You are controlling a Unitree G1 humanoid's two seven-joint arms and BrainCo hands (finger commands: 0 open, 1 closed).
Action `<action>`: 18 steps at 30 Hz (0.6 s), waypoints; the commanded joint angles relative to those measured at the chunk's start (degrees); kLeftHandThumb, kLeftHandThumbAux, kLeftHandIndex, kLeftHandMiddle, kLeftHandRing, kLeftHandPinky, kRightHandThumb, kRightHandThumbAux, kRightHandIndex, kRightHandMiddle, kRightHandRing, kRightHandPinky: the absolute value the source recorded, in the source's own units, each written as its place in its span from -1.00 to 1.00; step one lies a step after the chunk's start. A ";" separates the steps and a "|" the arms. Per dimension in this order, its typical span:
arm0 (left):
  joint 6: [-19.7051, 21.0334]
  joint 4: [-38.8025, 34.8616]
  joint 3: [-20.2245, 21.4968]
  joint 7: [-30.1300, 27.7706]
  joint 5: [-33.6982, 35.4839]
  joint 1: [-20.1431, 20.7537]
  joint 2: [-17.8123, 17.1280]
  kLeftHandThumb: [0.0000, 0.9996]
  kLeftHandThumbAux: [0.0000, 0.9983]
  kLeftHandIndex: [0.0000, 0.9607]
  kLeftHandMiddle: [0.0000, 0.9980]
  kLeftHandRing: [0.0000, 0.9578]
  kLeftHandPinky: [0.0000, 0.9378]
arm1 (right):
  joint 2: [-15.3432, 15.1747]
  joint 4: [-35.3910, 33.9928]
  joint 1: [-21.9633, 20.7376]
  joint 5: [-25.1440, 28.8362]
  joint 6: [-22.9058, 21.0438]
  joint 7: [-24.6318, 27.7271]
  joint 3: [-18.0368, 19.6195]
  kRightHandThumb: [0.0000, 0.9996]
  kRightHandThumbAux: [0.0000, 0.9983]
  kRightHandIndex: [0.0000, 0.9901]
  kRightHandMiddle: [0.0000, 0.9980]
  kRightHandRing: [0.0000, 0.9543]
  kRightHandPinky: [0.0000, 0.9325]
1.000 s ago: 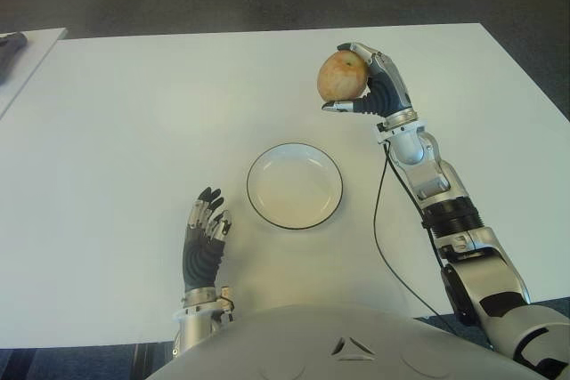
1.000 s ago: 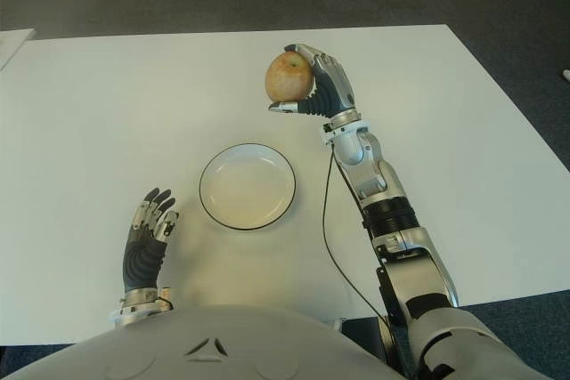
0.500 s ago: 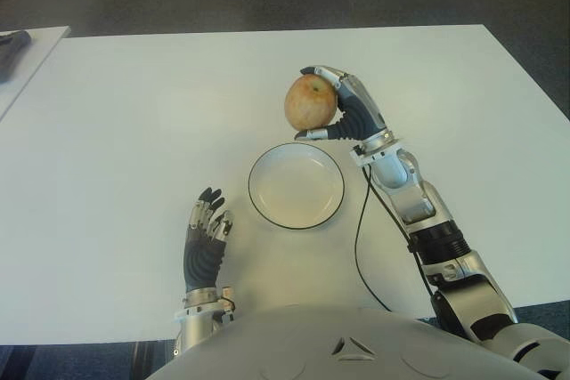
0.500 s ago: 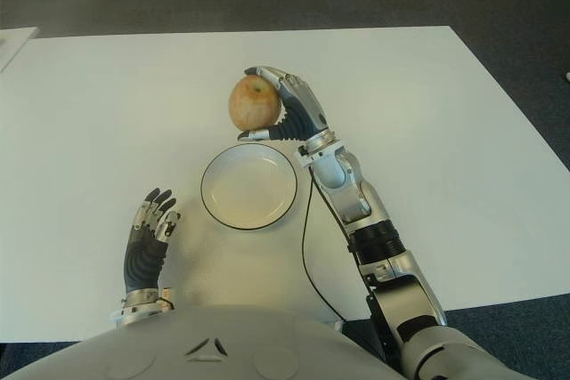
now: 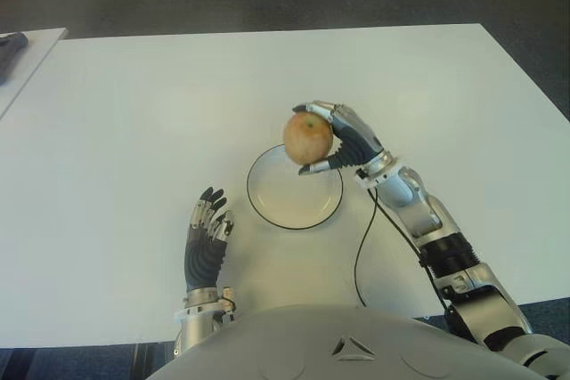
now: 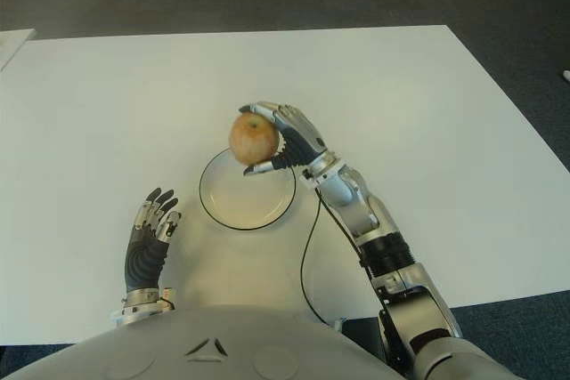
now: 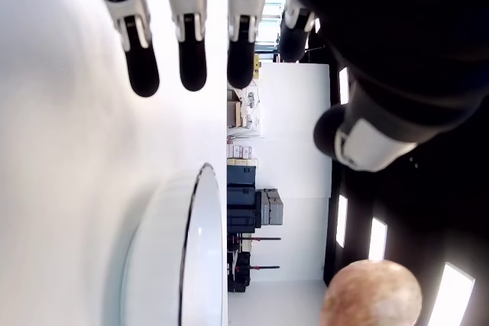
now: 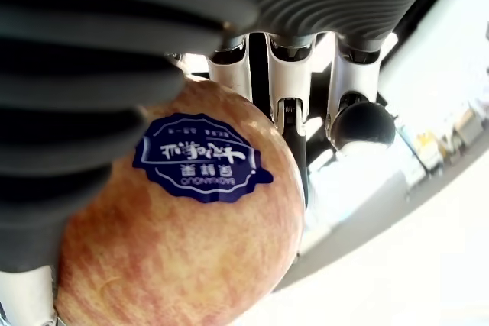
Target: Put the apples into the plate.
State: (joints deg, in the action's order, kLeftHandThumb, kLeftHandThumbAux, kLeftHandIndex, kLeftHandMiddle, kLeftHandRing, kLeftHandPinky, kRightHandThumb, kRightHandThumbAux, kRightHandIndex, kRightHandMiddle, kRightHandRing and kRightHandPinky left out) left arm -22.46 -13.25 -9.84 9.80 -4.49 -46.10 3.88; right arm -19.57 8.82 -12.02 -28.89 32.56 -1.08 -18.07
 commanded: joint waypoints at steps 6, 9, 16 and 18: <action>-0.04 0.45 0.19 -0.12 -0.32 -0.07 0.18 -0.58 0.11 -0.76 -0.68 -0.66 -0.53 | -0.81 1.40 1.08 0.01 3.13 1.39 -0.66 0.45 0.43 -0.11 0.79 0.85 0.87; 0.16 0.25 0.13 -0.16 -0.31 -0.21 0.16 -0.57 0.12 -0.77 -0.68 -0.66 -0.52 | -0.96 2.61 0.74 -0.56 4.09 1.04 -0.91 0.45 0.43 -0.11 0.79 0.85 0.87; 0.19 -0.06 -0.10 0.22 -0.90 -0.51 0.35 -0.56 0.11 -0.77 -0.70 -0.68 -0.56 | -0.87 6.37 -0.41 -2.11 6.09 -0.14 -1.14 0.46 0.43 -0.11 0.78 0.85 0.87; 0.27 -0.14 -0.14 0.34 -1.03 -0.50 0.46 -0.56 0.11 -0.77 -0.70 -0.68 -0.55 | -0.69 7.89 -0.79 -2.64 6.71 -0.76 -1.23 0.46 0.43 -0.11 0.78 0.85 0.88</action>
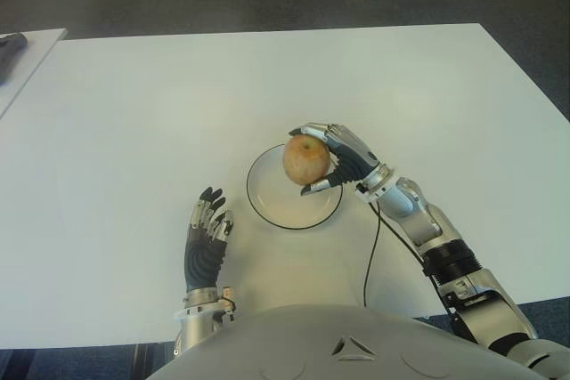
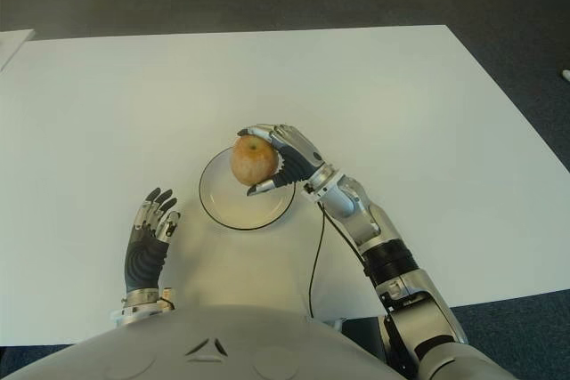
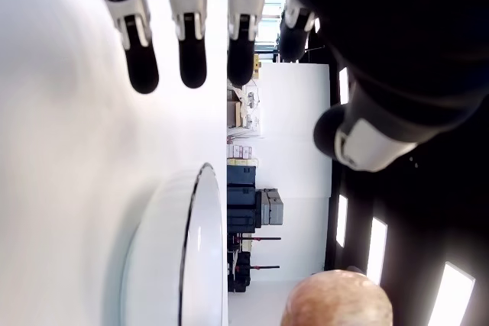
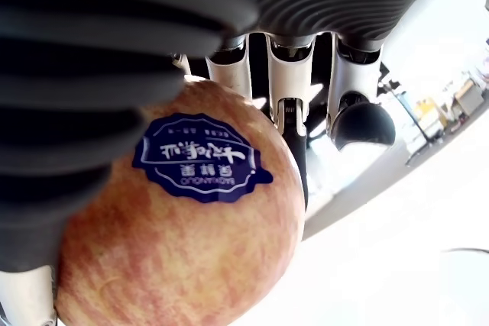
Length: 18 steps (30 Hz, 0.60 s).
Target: Put the apples into the plate.
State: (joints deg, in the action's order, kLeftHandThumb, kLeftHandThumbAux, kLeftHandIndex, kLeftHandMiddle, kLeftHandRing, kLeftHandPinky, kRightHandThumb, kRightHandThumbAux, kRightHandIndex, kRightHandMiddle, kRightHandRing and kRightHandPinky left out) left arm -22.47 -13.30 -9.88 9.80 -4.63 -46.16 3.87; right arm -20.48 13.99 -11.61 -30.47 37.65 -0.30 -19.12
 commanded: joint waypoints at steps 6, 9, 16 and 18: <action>0.54 -0.26 -0.12 0.36 -0.62 -0.48 0.67 -0.54 0.11 -0.76 -0.69 -0.66 -0.50 | 0.79 7.85 -2.31 -2.94 3.61 -4.04 -0.91 0.46 0.42 -0.11 0.79 0.85 0.89; 0.35 -0.21 -0.09 0.26 -0.55 -0.41 0.60 -0.52 0.11 -0.76 -0.68 -0.64 -0.48 | 0.85 9.28 -2.77 -3.49 4.29 -4.73 -1.22 0.46 0.42 -0.11 0.80 0.85 0.90; 0.32 -0.48 -0.16 0.17 -0.78 -0.43 0.41 -0.53 0.11 -0.75 -0.66 -0.63 -0.48 | 1.03 11.79 -3.78 -5.49 5.33 -6.75 -1.98 0.45 0.42 -0.11 0.82 0.86 0.89; 0.43 -0.52 -0.20 0.18 -0.85 -0.44 0.43 -0.53 0.11 -0.76 -0.66 -0.63 -0.49 | 1.08 12.33 -4.02 -5.97 5.55 -7.28 -2.18 0.45 0.42 -0.11 0.83 0.86 0.89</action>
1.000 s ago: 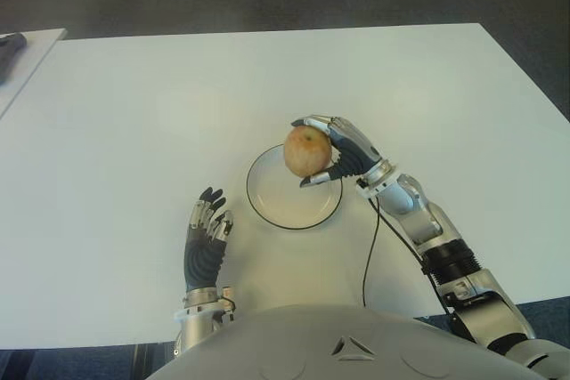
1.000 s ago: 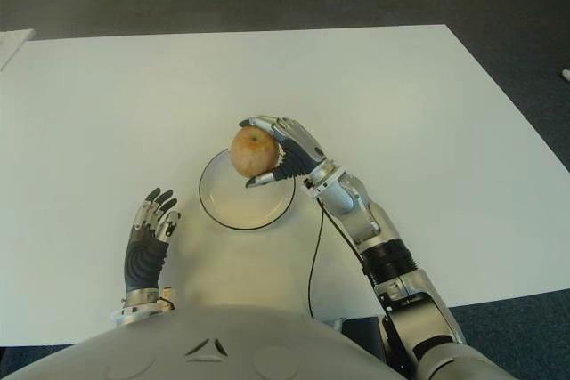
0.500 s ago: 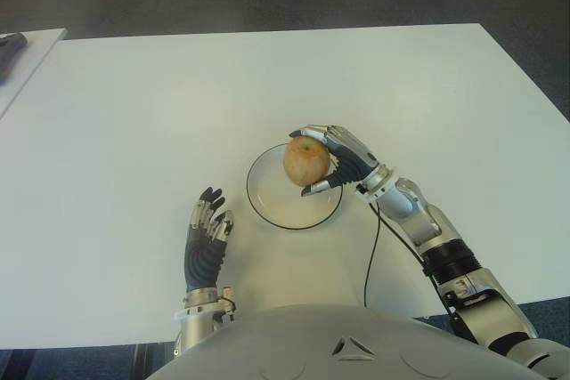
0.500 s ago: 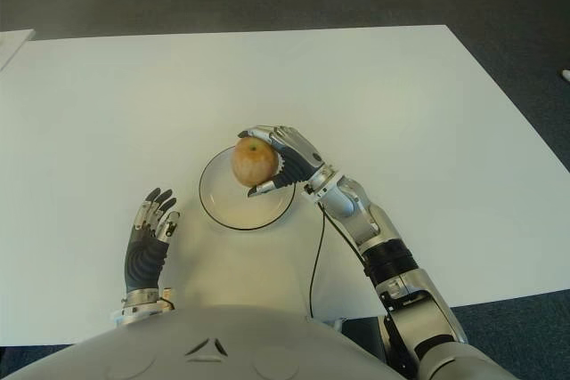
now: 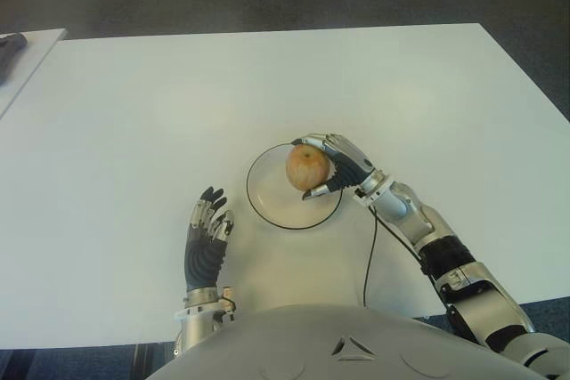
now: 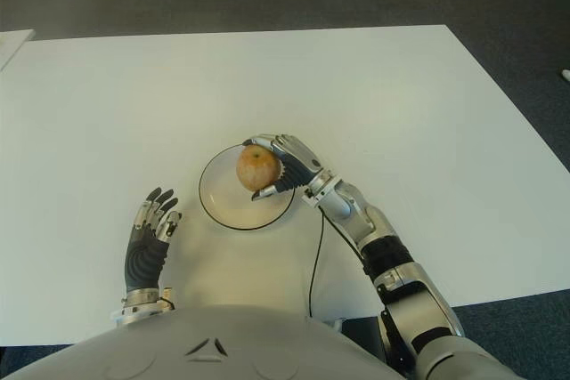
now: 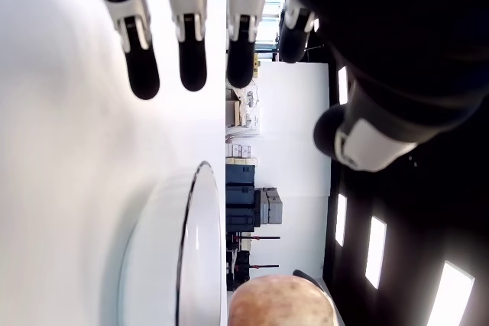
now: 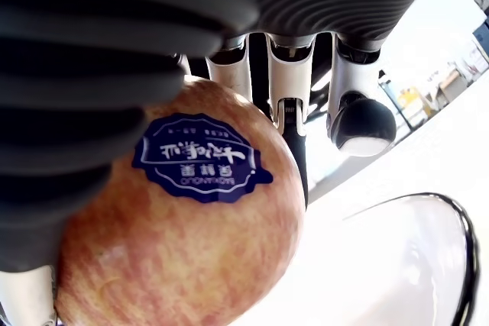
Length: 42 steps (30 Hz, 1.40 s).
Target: Put the apples into the plate.
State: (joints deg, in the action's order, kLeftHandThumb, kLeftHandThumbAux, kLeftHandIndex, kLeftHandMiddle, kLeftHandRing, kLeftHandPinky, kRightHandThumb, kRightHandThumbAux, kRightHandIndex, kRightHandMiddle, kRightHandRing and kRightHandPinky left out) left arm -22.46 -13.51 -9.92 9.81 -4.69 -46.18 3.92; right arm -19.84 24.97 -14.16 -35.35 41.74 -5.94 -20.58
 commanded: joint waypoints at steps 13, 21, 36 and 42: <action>0.92 -0.25 -0.18 0.36 -1.14 0.05 0.65 -0.54 0.10 -0.75 -0.68 -0.64 -0.48 | 1.13 4.73 -3.65 -3.85 1.58 -3.77 -2.61 0.44 0.42 -0.11 0.83 0.85 0.88; 1.04 -0.17 -0.23 0.27 -1.30 0.15 0.59 -0.56 0.09 -0.76 -0.67 -0.64 -0.50 | 1.32 7.72 -5.19 -6.18 1.23 -5.53 -4.52 0.44 0.42 -0.11 0.81 0.83 0.87; 0.76 0.22 -0.18 0.33 -1.65 0.50 0.59 -0.57 0.09 -0.77 -0.67 -0.64 -0.50 | 0.76 4.75 -4.82 -7.54 -1.76 -4.54 -6.00 0.00 0.07 -0.51 -0.41 -0.41 -0.44; 0.66 0.24 -0.30 0.51 -1.79 0.67 0.78 -0.55 0.11 -0.76 -0.67 -0.64 -0.50 | 0.08 2.75 -4.51 -8.20 -2.62 -4.28 -6.18 -0.20 -0.03 -0.72 -0.64 -0.64 -0.65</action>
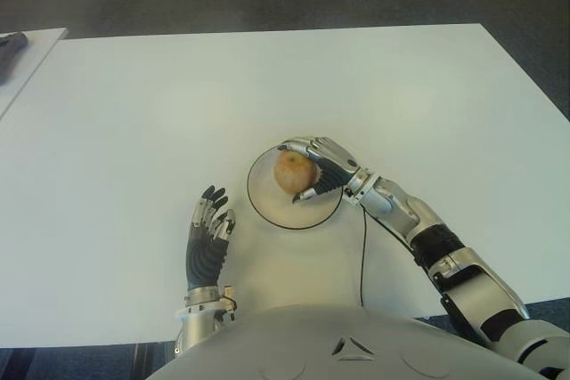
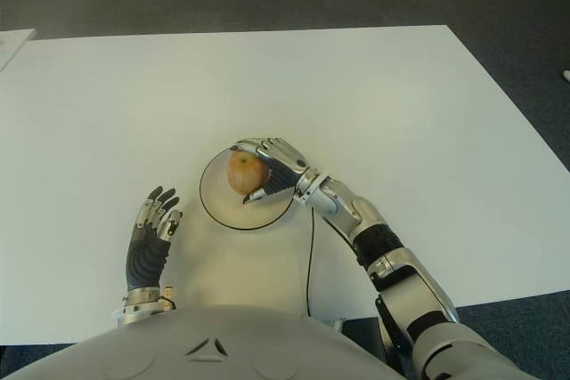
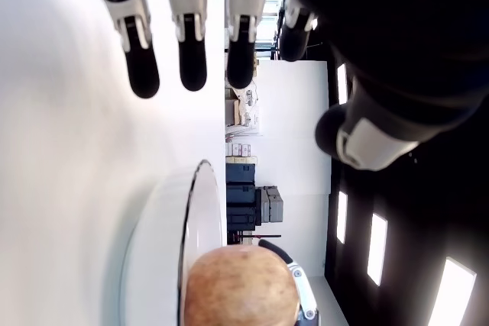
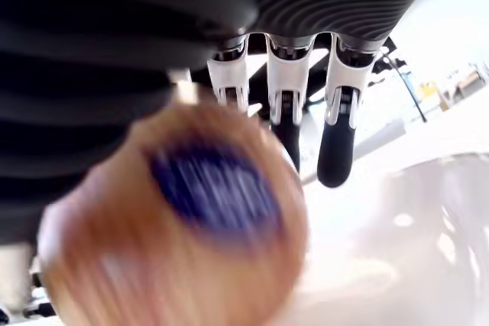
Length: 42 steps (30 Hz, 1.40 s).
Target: Put the apples into the plate.
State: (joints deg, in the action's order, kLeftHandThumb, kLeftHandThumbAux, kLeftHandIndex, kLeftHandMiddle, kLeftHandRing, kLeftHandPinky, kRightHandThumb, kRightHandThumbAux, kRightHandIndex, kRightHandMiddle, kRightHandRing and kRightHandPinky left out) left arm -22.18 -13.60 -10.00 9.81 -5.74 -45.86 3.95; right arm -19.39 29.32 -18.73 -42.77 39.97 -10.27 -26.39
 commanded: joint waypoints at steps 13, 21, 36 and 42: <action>0.47 0.33 -0.04 0.48 -0.56 0.29 0.74 -0.56 0.20 -0.82 -0.73 -0.68 -0.57 | -0.97 -5.55 1.40 -3.28 -3.02 -3.12 -0.36 -0.34 -0.06 -0.89 -0.87 -0.98 -1.00; 0.92 0.03 0.00 0.19 -0.30 0.37 0.56 -0.55 0.20 -0.81 -0.72 -0.66 -0.55 | -1.19 -6.86 2.17 -2.06 -3.37 -2.04 -0.10 -0.36 -0.11 -0.92 -0.92 -1.00 -1.00; 1.03 0.00 -0.03 0.48 -0.58 0.06 0.69 -0.58 0.19 -0.80 -0.72 -0.67 -0.57 | -0.90 -10.94 4.42 6.48 -4.13 1.89 3.75 -0.47 -0.13 -0.97 -0.89 -0.99 -0.97; 0.82 0.04 -0.14 0.55 -0.78 0.08 0.75 -0.56 0.15 -0.78 -0.71 -0.68 -0.53 | -0.40 -13.16 4.89 10.51 -6.27 4.86 6.09 -0.40 -0.06 -0.94 -0.84 -0.91 -0.82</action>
State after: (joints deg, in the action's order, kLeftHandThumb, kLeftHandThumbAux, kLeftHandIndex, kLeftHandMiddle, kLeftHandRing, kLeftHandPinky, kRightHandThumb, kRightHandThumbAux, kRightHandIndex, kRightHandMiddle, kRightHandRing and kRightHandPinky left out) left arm -21.98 -13.59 -9.99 9.83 -5.86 -45.85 3.97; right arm -20.06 16.86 -14.74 -34.01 35.57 -7.12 -21.29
